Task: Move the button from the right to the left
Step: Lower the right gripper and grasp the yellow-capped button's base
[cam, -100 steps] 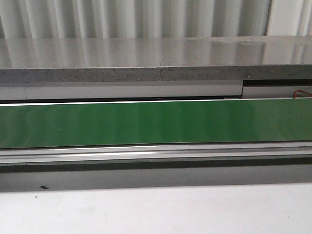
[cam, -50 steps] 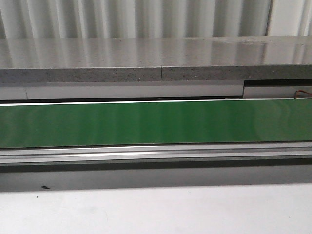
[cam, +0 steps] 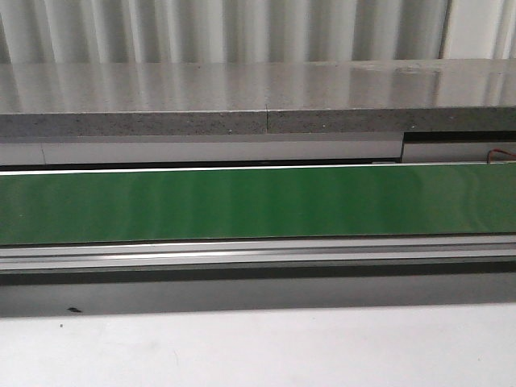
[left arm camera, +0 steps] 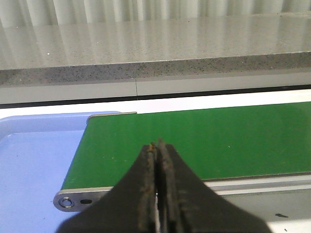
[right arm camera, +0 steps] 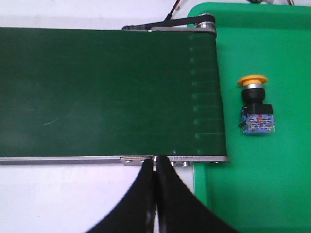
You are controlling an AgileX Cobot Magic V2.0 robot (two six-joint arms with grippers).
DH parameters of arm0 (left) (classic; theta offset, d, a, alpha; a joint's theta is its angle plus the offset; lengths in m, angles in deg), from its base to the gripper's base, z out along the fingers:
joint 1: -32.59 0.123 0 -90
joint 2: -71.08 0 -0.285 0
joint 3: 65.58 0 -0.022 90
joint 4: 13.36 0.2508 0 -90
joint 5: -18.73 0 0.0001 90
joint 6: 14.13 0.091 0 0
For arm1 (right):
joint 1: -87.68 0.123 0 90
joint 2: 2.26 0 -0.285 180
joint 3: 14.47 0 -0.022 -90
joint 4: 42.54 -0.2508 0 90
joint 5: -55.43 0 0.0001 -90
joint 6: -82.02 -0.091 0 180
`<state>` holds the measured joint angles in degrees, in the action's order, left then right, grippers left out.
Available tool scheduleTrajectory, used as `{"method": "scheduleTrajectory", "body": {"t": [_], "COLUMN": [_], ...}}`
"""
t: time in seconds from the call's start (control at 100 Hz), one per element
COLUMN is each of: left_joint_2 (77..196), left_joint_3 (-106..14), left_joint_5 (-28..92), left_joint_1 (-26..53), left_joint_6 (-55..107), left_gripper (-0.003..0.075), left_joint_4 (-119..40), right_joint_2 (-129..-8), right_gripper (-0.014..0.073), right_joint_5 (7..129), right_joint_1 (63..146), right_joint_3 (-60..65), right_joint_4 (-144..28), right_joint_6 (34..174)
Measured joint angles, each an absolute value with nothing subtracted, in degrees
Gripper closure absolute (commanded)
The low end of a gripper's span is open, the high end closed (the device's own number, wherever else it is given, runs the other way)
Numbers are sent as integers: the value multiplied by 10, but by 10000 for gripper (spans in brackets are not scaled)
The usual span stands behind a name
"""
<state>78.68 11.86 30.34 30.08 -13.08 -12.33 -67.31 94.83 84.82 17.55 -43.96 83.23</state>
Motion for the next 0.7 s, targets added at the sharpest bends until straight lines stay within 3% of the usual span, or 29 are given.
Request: {"method": "scheduleTrajectory", "body": {"t": [0.11, 0.28, 0.33, 0.7], "left_joint_2": [787, 787, 787, 787], "left_joint_3": [119, 119, 119, 119], "left_joint_5": [303, 303, 303, 303], "left_joint_1": [301, 301, 301, 301], "left_joint_6": [-131, -131, -131, -131], "left_gripper": [741, 741, 741, 741], "left_joint_4": [-123, -123, -123, -123], "right_joint_2": [-721, -798, -825, -969], "right_gripper": [558, 182, 109, 86], "right_joint_5": [979, 1026, 1037, 1067], "right_joint_1": [848, 848, 848, 812], "right_joint_3": [137, 79, 63, -39], "right_joint_4": [-440, -440, -440, -448], "right_joint_6": [832, 832, 832, 832]}}
